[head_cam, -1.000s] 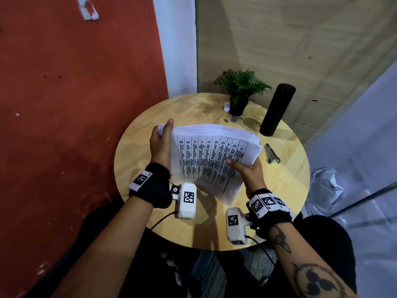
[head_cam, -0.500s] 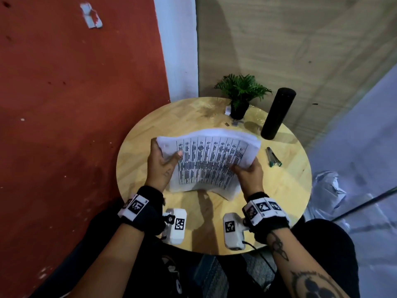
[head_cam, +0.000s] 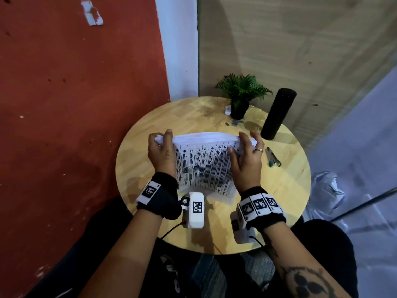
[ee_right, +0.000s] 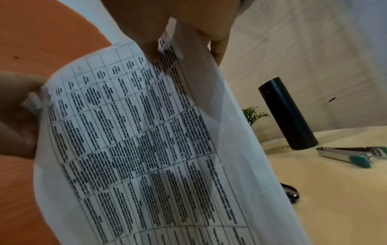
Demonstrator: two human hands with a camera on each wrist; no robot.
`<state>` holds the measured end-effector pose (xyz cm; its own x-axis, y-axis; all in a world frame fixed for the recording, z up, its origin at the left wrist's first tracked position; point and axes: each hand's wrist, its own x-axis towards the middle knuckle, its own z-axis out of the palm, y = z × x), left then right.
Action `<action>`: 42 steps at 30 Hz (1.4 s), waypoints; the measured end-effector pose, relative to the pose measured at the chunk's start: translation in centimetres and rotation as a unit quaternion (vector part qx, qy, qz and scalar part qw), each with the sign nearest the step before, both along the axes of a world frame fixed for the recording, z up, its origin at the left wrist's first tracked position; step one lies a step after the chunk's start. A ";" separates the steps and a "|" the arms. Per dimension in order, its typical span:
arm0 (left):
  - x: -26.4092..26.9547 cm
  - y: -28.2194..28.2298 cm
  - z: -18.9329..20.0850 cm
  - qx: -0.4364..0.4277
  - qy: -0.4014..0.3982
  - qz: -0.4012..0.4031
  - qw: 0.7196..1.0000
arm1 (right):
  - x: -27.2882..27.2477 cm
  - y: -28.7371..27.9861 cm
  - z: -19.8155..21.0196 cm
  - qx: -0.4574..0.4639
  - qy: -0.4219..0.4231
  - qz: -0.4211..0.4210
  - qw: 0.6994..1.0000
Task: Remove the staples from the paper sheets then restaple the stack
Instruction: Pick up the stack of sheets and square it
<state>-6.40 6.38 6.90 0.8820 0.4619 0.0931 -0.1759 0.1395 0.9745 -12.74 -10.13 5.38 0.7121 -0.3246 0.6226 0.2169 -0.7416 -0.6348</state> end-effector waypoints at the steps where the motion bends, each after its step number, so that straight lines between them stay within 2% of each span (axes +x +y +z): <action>1: 0.1 0.1 -0.1 0.002 0.000 0.001 1.000 | 0.0 0.1 0.0 0.001 0.000 0.002 1.000; 5: -0.8 0.5 0.2 0.007 -0.002 -0.032 0.999 | -0.1 -0.1 -0.2 0.026 -0.020 0.012 0.999; 7: -1.6 1.4 -0.3 -0.005 -0.015 -0.097 0.995 | -0.3 -0.3 -0.7 0.065 -0.017 0.030 0.997; 8: -1.8 2.1 -1.0 -0.002 -0.023 -0.147 0.989 | -0.6 -0.4 -1.1 0.113 -0.002 0.049 0.992; 10: -2.3 3.6 -2.8 0.027 -0.014 -0.242 0.970 | -1.6 -0.1 -2.0 0.262 0.051 0.084 0.960; 12: -2.7 4.5 -4.6 0.088 0.010 -0.281 0.955 | -2.1 0.3 -3.3 0.334 0.100 0.090 0.933; 15: -2.7 4.7 -5.8 0.144 0.015 -0.259 0.955 | -1.3 0.7 -4.9 0.326 0.133 0.055 0.934; 19: -2.7 4.0 -5.3 0.199 -0.023 -0.187 0.962 | -0.8 1.3 -4.6 0.303 0.083 0.046 0.948; 22: -2.8 3.5 -5.5 0.211 -0.031 -0.181 0.960 | -1.1 1.5 -4.6 0.292 0.078 0.046 0.952; 27: -3.0 3.7 -6.8 0.161 0.026 -0.173 0.971 | -1.2 1.4 -5.8 0.243 0.119 0.048 0.962; 33: -2.5 3.2 -8.1 0.172 0.043 -0.167 0.970 | -1.2 1.2 -6.8 0.236 0.195 0.042 0.951; 37: -2.8 3.0 -7.2 0.143 0.026 -0.184 0.972 | -0.8 0.9 -6.8 0.261 0.174 0.011 0.949; 40: -2.8 3.2 -6.7 0.141 0.028 -0.195 0.970 | -0.9 0.8 -6.5 0.280 0.151 0.018 0.948; 42: -3.1 3.5 -6.5 0.131 0.045 -0.204 0.969 | -1.1 1.2 -6.9 0.292 0.172 0.035 0.940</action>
